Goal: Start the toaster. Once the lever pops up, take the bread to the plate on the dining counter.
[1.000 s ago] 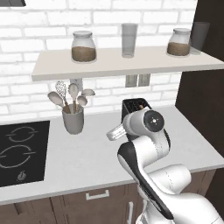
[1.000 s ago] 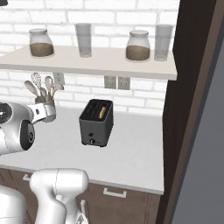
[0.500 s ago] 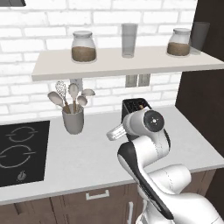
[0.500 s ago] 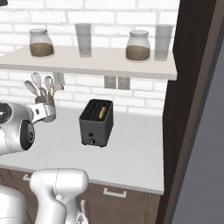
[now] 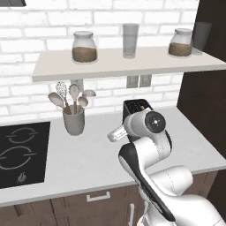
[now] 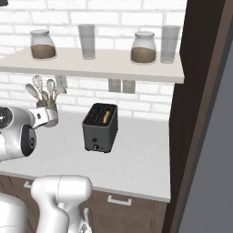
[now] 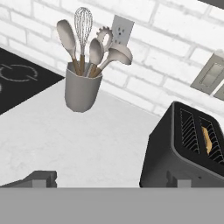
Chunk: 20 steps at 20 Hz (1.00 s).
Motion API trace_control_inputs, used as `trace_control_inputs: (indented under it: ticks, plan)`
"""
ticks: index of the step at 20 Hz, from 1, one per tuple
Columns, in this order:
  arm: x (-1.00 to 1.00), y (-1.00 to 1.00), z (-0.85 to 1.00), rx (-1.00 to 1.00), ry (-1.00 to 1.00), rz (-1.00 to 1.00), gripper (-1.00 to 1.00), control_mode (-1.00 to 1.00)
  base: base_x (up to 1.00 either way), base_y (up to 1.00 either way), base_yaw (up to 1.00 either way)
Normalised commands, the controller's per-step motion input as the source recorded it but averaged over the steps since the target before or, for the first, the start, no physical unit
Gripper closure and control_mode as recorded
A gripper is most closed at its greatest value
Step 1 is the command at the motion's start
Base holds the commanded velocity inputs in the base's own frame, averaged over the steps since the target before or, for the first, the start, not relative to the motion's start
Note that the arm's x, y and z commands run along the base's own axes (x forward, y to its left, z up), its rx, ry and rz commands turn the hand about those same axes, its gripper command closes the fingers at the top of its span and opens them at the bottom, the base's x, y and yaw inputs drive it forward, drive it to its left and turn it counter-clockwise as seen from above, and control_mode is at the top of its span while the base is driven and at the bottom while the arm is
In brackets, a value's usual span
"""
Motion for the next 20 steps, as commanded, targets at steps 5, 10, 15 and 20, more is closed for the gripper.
trace_control_inputs:
  ticks: [5, 10, 15, 20]
  plan:
    - [0.00, 0.00, 0.00, 0.00, 0.00, 0.00, -1.00, -1.00, 0.00, 0.00, 0.00]
    - [0.00, 0.00, 0.00, 0.00, 0.00, 0.00, -1.00, -1.00, 0.00, 0.00, 0.00]
    - [0.00, 0.00, 0.00, 0.00, 0.00, 0.00, -1.00, -1.00, 0.00, 0.00, 0.00]
    - [0.00, 0.00, 0.00, 0.00, 0.00, 0.00, -1.00, -1.00, 0.00, 0.00, 0.00]
